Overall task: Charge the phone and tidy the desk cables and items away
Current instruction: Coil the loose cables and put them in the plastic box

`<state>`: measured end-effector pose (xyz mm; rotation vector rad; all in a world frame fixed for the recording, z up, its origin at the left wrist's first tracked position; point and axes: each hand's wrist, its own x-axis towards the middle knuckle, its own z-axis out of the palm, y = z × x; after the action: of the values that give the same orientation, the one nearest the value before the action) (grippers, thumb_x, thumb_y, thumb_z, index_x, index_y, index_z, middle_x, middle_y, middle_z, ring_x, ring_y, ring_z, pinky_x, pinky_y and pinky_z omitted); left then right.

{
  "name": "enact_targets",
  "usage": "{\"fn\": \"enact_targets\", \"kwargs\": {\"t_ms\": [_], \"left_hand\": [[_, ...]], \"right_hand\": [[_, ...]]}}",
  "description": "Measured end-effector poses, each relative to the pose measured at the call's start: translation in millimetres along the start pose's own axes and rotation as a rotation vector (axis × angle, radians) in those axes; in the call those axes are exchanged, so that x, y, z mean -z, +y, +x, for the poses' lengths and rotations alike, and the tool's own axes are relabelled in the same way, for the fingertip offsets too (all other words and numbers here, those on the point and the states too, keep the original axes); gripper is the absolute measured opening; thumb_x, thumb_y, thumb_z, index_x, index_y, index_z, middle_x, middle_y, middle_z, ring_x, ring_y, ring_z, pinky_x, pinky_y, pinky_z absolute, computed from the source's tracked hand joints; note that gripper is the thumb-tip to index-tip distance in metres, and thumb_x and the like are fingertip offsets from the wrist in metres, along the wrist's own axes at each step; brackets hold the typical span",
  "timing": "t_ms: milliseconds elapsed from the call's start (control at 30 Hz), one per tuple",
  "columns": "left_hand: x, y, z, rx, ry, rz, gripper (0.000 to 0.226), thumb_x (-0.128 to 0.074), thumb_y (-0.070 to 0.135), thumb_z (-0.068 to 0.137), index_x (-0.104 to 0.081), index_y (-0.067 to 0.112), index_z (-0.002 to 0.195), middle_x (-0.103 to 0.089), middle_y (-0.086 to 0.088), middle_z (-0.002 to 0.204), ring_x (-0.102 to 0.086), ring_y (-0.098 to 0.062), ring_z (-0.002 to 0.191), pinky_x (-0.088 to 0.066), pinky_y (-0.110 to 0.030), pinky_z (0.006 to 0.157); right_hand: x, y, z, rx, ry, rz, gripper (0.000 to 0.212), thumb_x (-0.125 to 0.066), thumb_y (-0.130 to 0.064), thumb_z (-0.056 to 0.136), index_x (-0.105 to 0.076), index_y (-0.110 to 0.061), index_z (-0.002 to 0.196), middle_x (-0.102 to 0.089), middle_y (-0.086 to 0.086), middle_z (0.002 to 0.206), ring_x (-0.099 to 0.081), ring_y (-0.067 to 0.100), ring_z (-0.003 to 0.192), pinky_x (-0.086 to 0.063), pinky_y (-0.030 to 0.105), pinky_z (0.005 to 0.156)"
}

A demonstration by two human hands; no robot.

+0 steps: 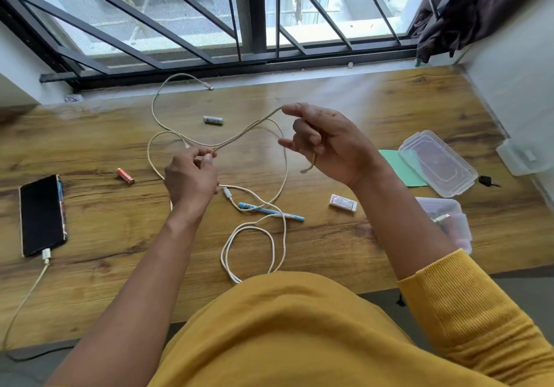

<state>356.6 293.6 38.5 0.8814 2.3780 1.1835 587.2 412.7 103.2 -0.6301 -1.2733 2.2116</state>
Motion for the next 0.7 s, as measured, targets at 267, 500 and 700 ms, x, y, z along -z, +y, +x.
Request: {"fn": "enact_targets", "kwargs": {"t_ms": [267,500,700], "left_hand": [[-2,-5,-8,-0.071,0.017,0.25,0.018,-0.064,0.019,0.101,-0.081,0.024,0.106,-0.08,-0.006,0.101,-0.072,-0.03,0.098,-0.04,-0.028,0.077],[-4,-6,-14,-0.091,0.008,0.347,0.018,-0.064,0.019,0.103,-0.081,0.022,0.109,-0.08,-0.01,0.109,-0.07,-0.038,0.105,-0.038,-0.03,0.077],[-3,-13,-12,-0.059,0.006,0.391,0.018,-0.064,0.019,0.102,-0.081,0.019,0.107,-0.079,-0.013,0.107,-0.069,-0.041,0.104,-0.04,-0.032,0.077]], "right_hand": [[3,-5,4,0.057,0.191,0.225,0.042,-0.044,-0.036,0.113,-0.075,-0.014,0.096,-0.064,-0.002,0.077,-0.061,0.015,0.078,-0.037,0.05,0.12],[6,-6,6,0.081,0.229,0.397,0.043,-0.042,-0.036,0.112,-0.073,-0.006,0.113,-0.072,0.002,0.082,-0.068,0.014,0.077,-0.03,0.043,0.125],[2,-6,0,0.054,0.025,0.245,0.054,-0.029,-0.032,0.115,-0.039,0.0,0.157,-0.065,0.009,0.141,-0.068,0.024,0.12,-0.03,0.046,0.124]]}}
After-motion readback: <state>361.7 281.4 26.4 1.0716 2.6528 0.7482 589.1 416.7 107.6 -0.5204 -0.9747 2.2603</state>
